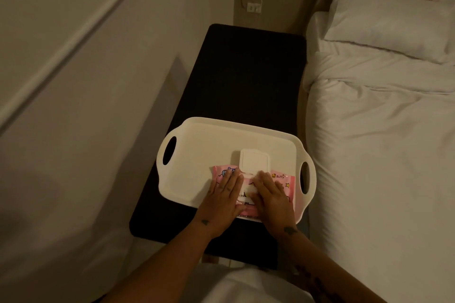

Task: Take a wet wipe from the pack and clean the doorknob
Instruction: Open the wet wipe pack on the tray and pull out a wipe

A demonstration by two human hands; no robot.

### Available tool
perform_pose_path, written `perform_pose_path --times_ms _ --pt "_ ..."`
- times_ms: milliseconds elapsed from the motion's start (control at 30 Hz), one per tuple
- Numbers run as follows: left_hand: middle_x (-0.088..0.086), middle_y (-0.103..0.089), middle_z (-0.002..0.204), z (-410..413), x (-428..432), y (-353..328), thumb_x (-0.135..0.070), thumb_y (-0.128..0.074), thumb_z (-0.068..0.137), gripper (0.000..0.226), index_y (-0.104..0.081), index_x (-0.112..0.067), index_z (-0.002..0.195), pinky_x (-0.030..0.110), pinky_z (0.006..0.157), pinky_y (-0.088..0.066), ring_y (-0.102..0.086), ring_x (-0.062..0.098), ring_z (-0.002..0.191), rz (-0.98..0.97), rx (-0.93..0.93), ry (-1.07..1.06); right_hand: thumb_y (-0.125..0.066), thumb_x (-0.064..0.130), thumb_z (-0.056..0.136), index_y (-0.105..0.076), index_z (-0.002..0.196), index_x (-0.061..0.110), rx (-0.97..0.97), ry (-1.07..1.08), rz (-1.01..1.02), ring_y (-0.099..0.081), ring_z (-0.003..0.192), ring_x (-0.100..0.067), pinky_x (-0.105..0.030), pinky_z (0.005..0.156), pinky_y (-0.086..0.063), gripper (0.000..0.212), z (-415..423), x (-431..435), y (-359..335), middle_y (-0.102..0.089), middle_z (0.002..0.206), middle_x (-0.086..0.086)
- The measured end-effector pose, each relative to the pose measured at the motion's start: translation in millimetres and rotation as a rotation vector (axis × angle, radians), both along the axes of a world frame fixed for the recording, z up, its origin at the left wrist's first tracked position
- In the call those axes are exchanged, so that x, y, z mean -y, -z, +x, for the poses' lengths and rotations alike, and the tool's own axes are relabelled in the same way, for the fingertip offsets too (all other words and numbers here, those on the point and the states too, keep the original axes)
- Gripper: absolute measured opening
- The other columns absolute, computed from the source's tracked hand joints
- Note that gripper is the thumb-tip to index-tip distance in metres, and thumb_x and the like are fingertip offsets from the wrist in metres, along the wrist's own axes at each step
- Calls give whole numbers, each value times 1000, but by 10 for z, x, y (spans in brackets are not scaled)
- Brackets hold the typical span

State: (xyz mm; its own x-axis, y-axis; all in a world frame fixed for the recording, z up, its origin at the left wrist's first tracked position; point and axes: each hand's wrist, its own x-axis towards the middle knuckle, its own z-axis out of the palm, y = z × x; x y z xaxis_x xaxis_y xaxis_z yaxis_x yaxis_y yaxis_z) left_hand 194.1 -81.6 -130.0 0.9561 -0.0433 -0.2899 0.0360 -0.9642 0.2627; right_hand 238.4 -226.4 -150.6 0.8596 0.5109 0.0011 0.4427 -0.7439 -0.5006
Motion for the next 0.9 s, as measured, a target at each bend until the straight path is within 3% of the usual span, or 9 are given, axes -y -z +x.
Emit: perform_pose_path --times_ms 33,133,200,267,400,533,700,833,900 --pt "5 13 147 -5 5 -8 -51 -16 83 75 5 -11 142 40 115 -4 7 24 141 5 -35 22 -36 39 89 -58 115 6 29 5 13 -52 115 -38 -50 95 -27 47 -8 0 16 -58 124 -18" --pt "7 -2 149 -5 -10 51 -52 -17 84 75 -10 -9 144 41 114 -19 -8 24 141 15 -17 -31 -53 22 82 -63 108 4 90 27 47 -55 111 -40 -53 94 -28 33 -27 0 82 -60 120 -19" --pt "2 23 145 -31 -14 117 -53 -12 81 73 17 -17 137 37 114 7 21 21 136 6 -42 26 -55 22 80 -64 105 3 105 33 48 -56 109 -40 -55 92 -31 33 -25 -6 113 -62 118 -19" --pt "0 31 142 -42 -16 147 -54 -10 79 71 26 -20 131 34 110 16 31 20 131 0 -55 25 -58 18 77 -66 102 3 128 34 49 -58 106 -40 -57 89 -38 31 -14 -14 120 -64 115 -20" --pt "-1 30 141 -37 -22 177 -53 -21 90 71 25 -18 132 37 116 9 30 18 130 -12 -56 11 -69 9 69 -68 97 2 150 15 48 -59 103 -43 -62 81 -46 28 -24 -11 119 -65 110 -22" --pt "-2 32 140 -39 -20 154 -57 -17 88 75 24 -17 136 35 115 12 29 17 134 -6 -77 5 -83 2 55 -68 94 1 136 0 47 -60 100 -42 -60 76 -49 42 -4 2 104 -67 107 -22" --pt "-4 32 139 -43 -16 98 -44 -36 95 78 20 -15 141 33 113 13 31 15 131 -54 -67 -21 -67 0 69 -65 99 -4 71 111 163 -65 91 -42 -50 75 -50 30 56 87 49 -67 104 -24" --pt "-4 30 139 -44 -15 95 -45 -34 95 76 16 -15 144 30 109 15 30 16 131 -53 -81 -30 -62 5 78 -67 98 -1 -11 127 212 -62 97 -39 -38 87 -40 21 74 59 -83 -65 109 -23" --pt "-2 23 142 -38 -12 116 -49 -28 92 73 13 -13 142 34 114 6 24 18 133 -18 -16 -21 -62 13 80 -67 94 1 -20 109 177 -62 99 -36 -35 88 -41 19 46 43 -63 -64 110 -21"
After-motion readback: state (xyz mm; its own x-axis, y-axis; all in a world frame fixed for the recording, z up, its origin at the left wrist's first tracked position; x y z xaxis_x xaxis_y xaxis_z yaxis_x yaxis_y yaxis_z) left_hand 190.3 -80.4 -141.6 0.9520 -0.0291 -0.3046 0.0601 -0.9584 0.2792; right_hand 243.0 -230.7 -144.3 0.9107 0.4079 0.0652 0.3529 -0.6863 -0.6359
